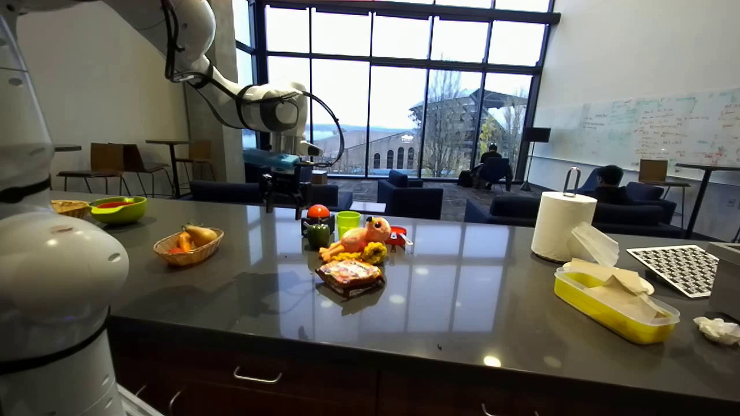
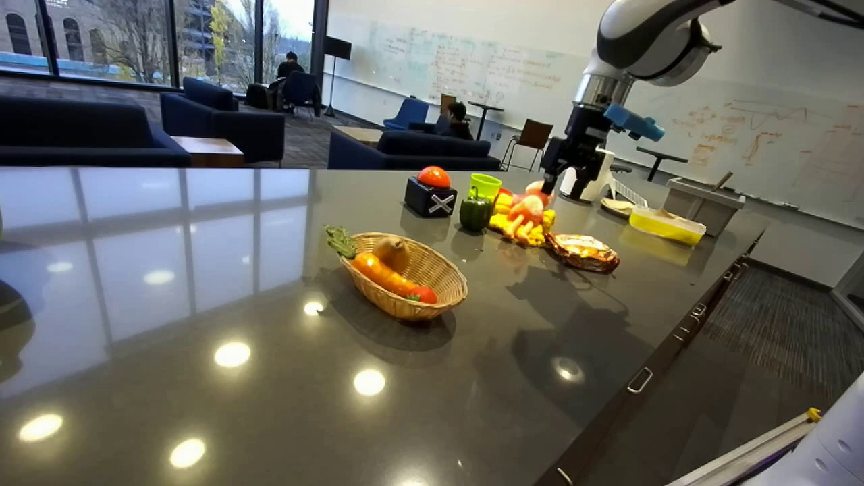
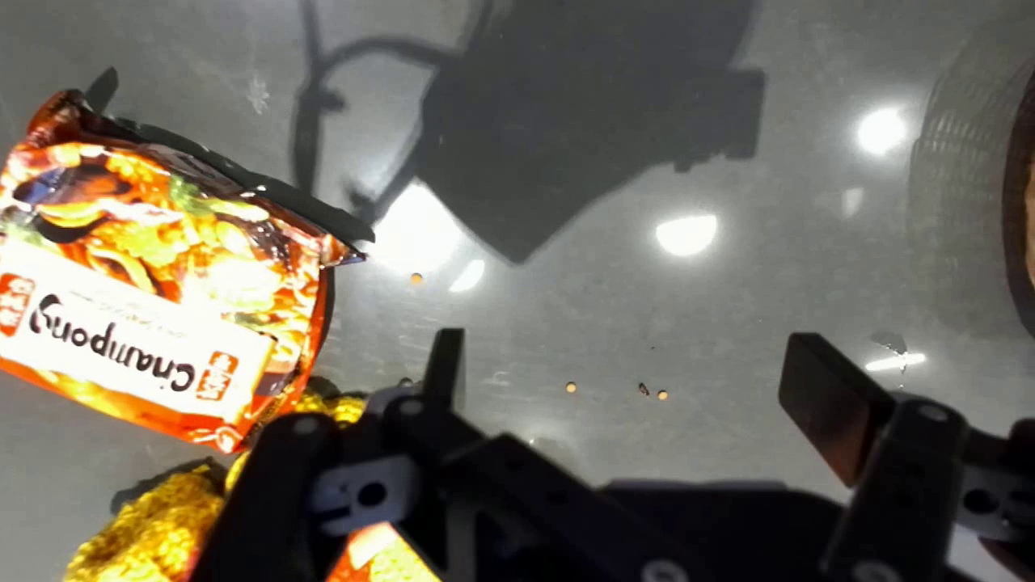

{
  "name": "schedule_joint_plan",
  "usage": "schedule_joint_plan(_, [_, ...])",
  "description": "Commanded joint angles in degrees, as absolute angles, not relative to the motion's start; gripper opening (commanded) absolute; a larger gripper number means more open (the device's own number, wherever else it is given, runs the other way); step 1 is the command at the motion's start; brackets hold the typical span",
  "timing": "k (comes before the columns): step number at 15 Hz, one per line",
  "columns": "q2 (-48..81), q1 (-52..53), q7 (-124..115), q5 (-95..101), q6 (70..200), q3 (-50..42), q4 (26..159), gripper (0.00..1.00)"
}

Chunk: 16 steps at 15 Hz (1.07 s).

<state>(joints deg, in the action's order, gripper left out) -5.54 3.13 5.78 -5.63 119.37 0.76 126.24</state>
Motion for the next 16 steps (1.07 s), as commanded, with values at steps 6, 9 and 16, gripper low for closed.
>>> schedule_joint_plan(6, [-2.69, 5.39, 8.18, -7.91, 119.74, 3.96, 124.98, 1.00])
schedule_joint_plan(9, [-2.85, 5.59, 7.07, -7.11, 119.78, 4.50, 125.64, 1.00])
schedule_joint_plan(16, [-2.56, 5.58, 7.07, -7.17, 119.78, 4.66, 125.65, 1.00])
